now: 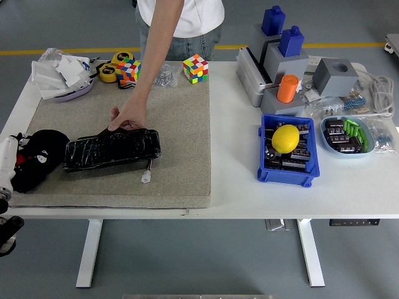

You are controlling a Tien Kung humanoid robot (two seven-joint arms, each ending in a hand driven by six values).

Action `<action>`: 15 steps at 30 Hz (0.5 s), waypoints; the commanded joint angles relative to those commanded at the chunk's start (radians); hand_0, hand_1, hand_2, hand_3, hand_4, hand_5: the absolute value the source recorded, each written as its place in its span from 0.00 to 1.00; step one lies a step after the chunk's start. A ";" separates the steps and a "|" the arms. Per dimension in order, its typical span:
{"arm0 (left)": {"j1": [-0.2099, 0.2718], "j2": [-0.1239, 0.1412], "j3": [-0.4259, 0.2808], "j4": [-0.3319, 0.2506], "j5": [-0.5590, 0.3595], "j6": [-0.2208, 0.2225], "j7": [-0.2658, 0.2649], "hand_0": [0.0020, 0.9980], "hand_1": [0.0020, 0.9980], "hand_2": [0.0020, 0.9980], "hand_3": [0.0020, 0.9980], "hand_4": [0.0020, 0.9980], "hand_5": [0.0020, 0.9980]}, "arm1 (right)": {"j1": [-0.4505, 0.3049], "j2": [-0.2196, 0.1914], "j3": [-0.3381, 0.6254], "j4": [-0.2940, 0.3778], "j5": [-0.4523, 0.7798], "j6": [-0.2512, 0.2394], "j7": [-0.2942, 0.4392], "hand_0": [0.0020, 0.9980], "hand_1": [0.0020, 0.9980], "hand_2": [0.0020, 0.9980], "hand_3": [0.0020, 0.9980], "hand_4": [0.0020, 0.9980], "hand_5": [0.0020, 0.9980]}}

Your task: Pick the rag up,wipe the panel,place it on the desk

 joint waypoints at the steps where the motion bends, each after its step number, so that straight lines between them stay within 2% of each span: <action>1: 0.000 0.000 -0.003 -0.001 0.004 0.000 0.001 0.20 0.10 0.28 0.57 0.56 0.20 | 0.000 0.000 0.000 0.000 0.001 0.000 0.000 0.75 0.65 0.69 0.59 0.96 0.58; 5: 0.003 0.007 -0.022 -0.025 0.031 0.000 0.012 0.19 0.08 0.26 0.56 0.56 0.21 | 0.002 0.000 0.003 -0.001 0.000 0.000 0.000 0.75 0.65 0.69 0.59 0.96 0.58; 10: 0.015 0.019 -0.062 -0.084 0.083 0.000 0.028 0.19 0.08 0.27 0.55 0.55 0.22 | -0.001 0.001 0.003 -0.005 0.000 0.001 0.000 0.74 0.65 0.69 0.59 0.96 0.58; 15: 0.032 0.029 -0.096 -0.148 0.143 0.000 0.073 0.19 0.07 0.26 0.56 0.55 0.21 | 0.000 0.000 0.000 -0.007 0.000 0.001 0.001 0.75 0.65 0.69 0.59 0.96 0.58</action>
